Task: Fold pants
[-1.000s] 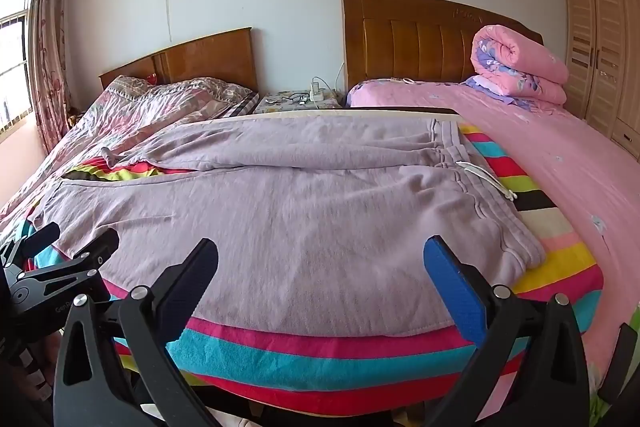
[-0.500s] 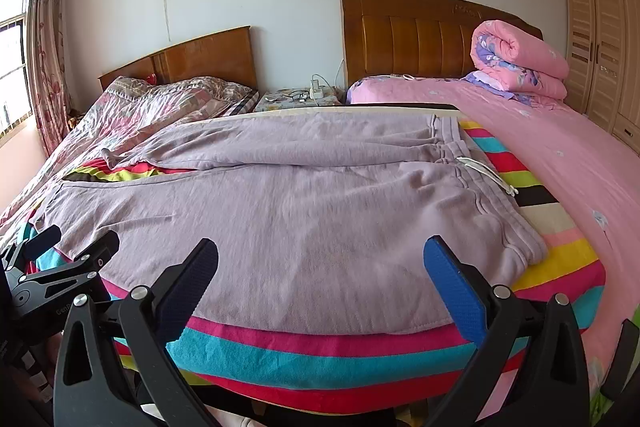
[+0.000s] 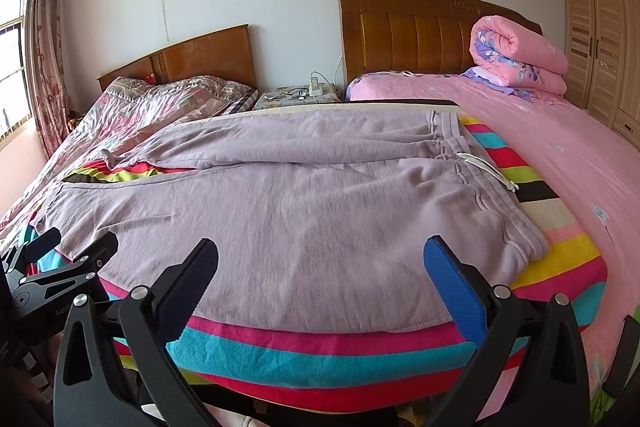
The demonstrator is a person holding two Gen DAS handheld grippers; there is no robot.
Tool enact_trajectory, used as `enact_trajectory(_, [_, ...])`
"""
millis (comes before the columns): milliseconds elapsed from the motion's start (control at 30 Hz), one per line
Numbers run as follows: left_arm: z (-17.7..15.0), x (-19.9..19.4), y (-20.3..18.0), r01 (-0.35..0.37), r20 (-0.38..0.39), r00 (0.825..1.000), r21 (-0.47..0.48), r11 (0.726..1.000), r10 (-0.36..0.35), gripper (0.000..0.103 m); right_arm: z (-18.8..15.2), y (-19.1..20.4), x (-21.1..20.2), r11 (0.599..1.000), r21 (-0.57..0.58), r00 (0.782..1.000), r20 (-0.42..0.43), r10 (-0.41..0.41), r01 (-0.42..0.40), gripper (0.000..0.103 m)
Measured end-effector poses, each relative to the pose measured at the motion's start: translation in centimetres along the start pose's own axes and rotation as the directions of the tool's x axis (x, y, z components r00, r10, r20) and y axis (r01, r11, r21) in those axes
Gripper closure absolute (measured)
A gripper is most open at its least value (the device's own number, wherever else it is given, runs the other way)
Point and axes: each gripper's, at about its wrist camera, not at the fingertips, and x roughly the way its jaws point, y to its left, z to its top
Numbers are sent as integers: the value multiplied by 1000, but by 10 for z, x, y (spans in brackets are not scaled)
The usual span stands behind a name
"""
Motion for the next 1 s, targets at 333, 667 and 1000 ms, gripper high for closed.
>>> enact_trajectory(333, [0, 0, 0, 0, -1, 1000, 0, 1000, 0, 1, 2, -2, 1, 1000, 4, 1000, -4, 2, -2, 4])
enact_trajectory(667, [0, 0, 0, 0, -4, 1000, 1, 1000, 0, 1, -2, -2, 0, 1000, 8, 1000, -7, 3, -3, 4])
enact_trajectory(1000, [-4, 0, 2, 1, -7, 1000, 0, 1000, -1, 1, -7, 0, 1, 1000, 13, 1000, -14, 5, -5, 4])
